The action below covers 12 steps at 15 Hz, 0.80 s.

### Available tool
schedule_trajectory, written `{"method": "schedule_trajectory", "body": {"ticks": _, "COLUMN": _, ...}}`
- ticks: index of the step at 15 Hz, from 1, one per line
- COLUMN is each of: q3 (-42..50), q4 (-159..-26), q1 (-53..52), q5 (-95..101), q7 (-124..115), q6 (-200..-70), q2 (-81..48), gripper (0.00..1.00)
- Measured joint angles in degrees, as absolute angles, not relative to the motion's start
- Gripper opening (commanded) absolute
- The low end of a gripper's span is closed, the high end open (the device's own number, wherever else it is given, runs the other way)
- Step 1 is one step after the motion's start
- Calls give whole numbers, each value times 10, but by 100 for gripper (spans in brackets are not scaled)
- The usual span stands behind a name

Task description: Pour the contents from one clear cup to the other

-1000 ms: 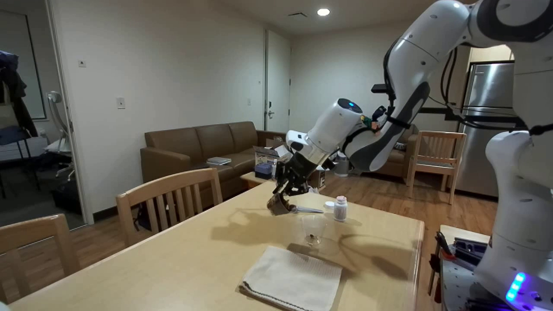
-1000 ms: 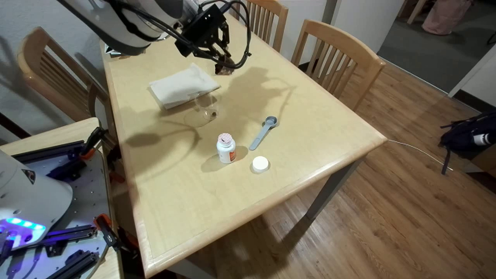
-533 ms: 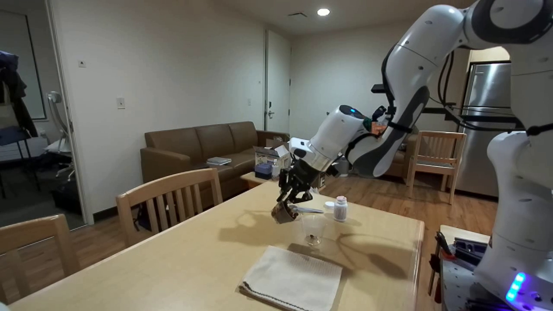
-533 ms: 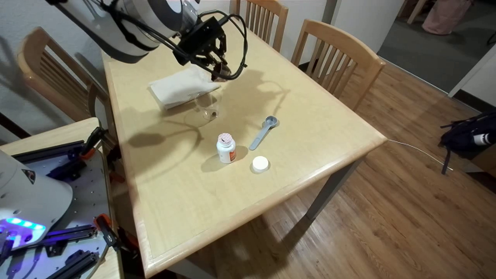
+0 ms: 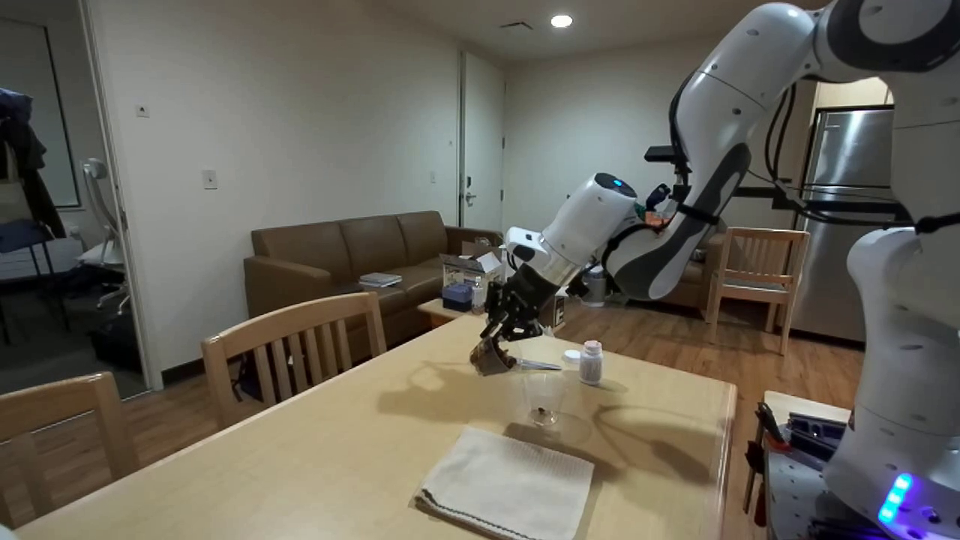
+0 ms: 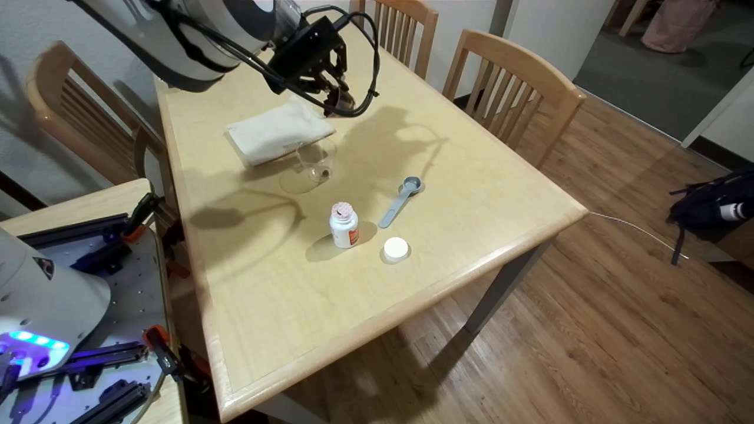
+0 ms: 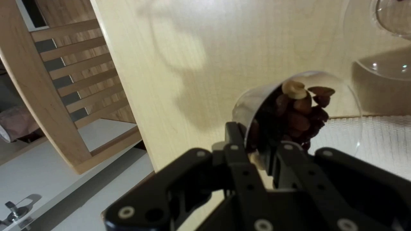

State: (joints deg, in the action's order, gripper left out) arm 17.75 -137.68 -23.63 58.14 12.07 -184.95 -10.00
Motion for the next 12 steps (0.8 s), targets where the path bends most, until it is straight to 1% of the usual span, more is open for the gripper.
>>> {"method": "schedule_trajectory", "body": {"ticks": 6, "q3": 174, "q4": -1379, "q1": -235, "q5": 581, "q7": 121, "q6": -1851, "q2": -100, "gripper": 19}}
{"method": "schedule_trajectory", "body": {"ticks": 7, "q3": 174, "q4": -1379, "q1": -234, "q5": 581, "q7": 121, "q6": -1851, "q2": -100, "gripper": 5}}
{"method": "schedule_trajectory", "body": {"ticks": 10, "q3": 184, "q4": -1372, "q1": -239, "q5": 587, "q7": 119, "q6": -1856, "q2": -101, "gripper": 5}}
{"method": "schedule_trajectory", "body": {"ticks": 12, "q3": 215, "q4": -1353, "q1": -250, "q5": 598, "q7": 117, "q6": -1875, "q2": -101, "gripper": 5}}
